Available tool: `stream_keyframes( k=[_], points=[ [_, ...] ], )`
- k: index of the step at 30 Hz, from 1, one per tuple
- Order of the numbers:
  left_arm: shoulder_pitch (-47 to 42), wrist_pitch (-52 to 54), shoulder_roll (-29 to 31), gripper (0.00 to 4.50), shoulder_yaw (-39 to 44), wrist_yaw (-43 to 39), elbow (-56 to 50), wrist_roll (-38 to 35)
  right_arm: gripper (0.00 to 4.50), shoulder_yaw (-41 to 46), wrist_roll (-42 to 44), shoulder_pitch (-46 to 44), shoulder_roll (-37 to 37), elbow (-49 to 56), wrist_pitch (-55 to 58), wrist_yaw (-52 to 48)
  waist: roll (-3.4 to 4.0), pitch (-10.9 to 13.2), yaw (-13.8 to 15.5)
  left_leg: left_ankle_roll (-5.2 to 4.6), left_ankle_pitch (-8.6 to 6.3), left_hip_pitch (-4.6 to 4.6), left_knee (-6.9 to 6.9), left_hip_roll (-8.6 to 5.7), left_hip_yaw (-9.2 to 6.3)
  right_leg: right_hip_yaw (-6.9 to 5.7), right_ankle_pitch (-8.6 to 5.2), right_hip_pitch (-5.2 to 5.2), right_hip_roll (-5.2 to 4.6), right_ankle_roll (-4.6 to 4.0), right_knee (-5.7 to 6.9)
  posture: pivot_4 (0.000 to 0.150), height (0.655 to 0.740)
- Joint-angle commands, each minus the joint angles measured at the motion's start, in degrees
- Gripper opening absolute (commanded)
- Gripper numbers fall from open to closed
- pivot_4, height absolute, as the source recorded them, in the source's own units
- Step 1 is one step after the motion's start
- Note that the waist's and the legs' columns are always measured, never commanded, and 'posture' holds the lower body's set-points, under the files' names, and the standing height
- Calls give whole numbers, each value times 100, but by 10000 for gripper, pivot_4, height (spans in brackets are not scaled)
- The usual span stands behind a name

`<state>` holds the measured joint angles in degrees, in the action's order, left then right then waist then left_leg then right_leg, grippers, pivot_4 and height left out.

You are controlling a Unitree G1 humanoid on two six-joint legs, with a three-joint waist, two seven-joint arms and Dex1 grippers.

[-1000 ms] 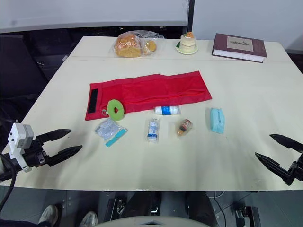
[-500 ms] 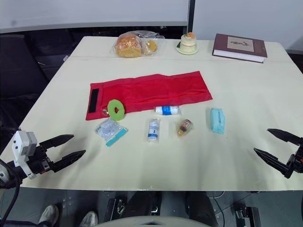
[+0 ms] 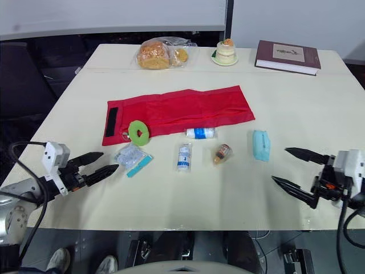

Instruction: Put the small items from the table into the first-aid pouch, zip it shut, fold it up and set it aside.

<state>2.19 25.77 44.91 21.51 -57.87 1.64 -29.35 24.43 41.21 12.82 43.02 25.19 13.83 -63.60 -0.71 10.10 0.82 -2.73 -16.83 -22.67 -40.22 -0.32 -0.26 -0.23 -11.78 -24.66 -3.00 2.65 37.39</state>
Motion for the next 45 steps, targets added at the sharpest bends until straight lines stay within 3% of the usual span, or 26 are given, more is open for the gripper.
stream_keyframes(
  k=[1,11,14,21,26,34,45],
  points=[
    [-293,94,151,45000,-329,-182,301,128,44751,-229,317,-289,2,563,216,209,0,0,2,0,0,0,0,0,0,0,0,0,-1,0,0,1500,7289],
    [-617,743,289,45000,-807,-799,560,-72,44751,-585,393,-695,31,894,396,403,13,-10,7,0,0,0,0,-7,-5,-3,0,1,-13,0,1,1500,7289],
    [-665,990,244,36281,-698,-780,454,-282,45000,-598,338,-729,32,844,365,351,17,-13,6,0,0,0,0,-7,-6,-4,0,1,-13,0,2,1500,7289],
    [-548,1235,258,1451,-507,-693,134,-503,45000,-682,247,-751,-22,799,312,300,15,-11,-1,0,0,-1,0,-5,-7,-4,0,0,-13,0,1,1500,7289],
    [-483,1657,219,525,-194,-595,-532,-1048,45000,-922,223,-924,-63,773,553,604,13,-10,0,0,0,-4,0,-4,-11,-4,0,0,-17,-1,0,1500,7289],
    [-587,2298,183,525,-117,-374,-1774,-1998,45000,-1484,905,-1617,-408,1261,1791,2075,13,-10,1,3,2,-8,0,-1,-19,11,-6,-2,-22,-13,1,1500,7289],
    [-2606,2177,269,525,-1567,-1127,-1616,-1801,45000,-2363,2831,-3875,-225,435,4648,3307,8,-3,-31,4,4,-11,-1,-13,-11,-6,1,-5,5,-4,1,1500,7289]
  ],
)
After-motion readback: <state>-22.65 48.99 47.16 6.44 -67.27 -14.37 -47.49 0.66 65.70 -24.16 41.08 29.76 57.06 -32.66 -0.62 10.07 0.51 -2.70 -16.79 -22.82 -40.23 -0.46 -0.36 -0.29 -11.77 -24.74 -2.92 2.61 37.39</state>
